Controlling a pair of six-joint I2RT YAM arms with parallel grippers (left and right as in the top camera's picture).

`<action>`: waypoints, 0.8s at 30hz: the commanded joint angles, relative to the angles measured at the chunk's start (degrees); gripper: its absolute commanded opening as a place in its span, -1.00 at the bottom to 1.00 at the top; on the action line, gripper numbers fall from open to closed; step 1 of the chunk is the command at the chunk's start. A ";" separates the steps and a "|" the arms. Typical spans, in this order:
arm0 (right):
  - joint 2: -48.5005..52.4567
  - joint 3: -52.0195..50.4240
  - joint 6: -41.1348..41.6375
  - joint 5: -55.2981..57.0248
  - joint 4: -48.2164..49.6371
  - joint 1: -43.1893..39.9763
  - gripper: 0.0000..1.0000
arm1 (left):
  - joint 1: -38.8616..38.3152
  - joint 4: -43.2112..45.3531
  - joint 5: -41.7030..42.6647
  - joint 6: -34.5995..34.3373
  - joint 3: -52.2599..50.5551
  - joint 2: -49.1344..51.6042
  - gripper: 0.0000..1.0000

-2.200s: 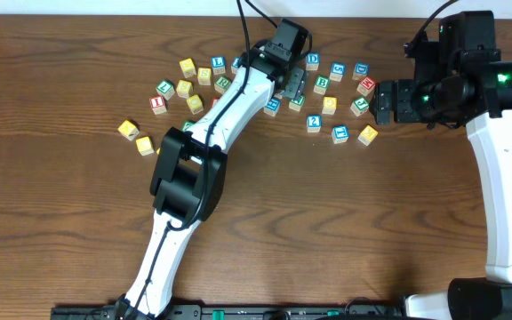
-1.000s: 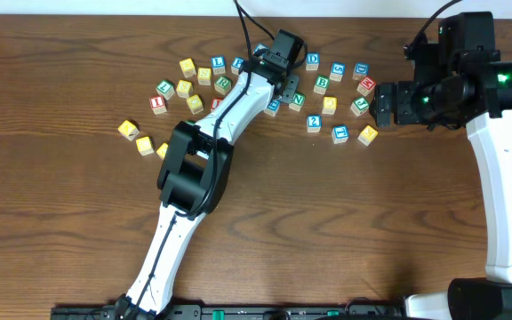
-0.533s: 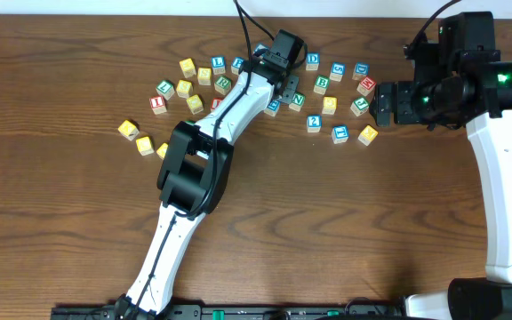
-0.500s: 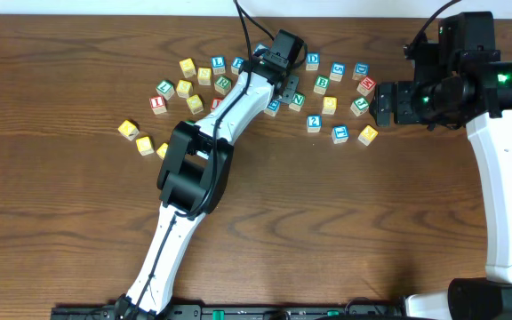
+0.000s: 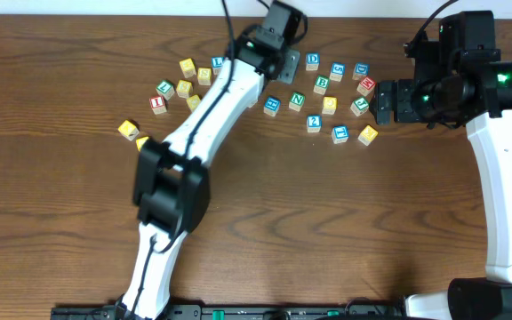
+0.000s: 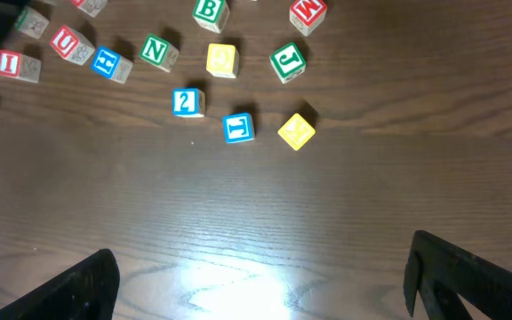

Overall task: Spell out AI2
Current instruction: 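Carry the red A block toward the front and set it down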

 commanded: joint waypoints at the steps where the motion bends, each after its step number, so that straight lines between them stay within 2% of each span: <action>1: -0.09 0.24 -0.68 0.24 0.20 -0.31 0.99 | -0.07 -7.13 -0.52 -6.43 1.18 -7.30 -0.35; 3: -0.09 0.24 -0.68 0.26 0.26 -0.31 0.99 | -0.09 -12.94 -0.50 -10.51 1.18 -9.97 -0.35; 4: -0.09 0.24 -0.68 0.26 0.33 -0.31 0.98 | -0.13 -18.95 -0.50 -13.16 1.16 -12.26 -0.35; 8: -0.09 0.24 -0.68 0.24 0.35 -0.31 0.99 | -0.17 -29.73 -0.52 -14.49 1.16 -14.34 -0.37; 11: -0.09 0.26 -0.68 0.24 0.42 -0.31 0.99 | -0.17 -36.02 -0.55 -16.44 -0.17 -14.14 -0.46; 18: -0.09 0.24 -0.66 0.22 0.57 -0.31 0.99 | 0.17 -33.66 -0.59 -17.70 -9.84 -14.14 -0.47; 24: -0.09 0.24 -0.66 0.22 0.63 -0.31 0.98 | 2.69 -25.59 -0.57 -21.27 -20.81 -14.14 -0.47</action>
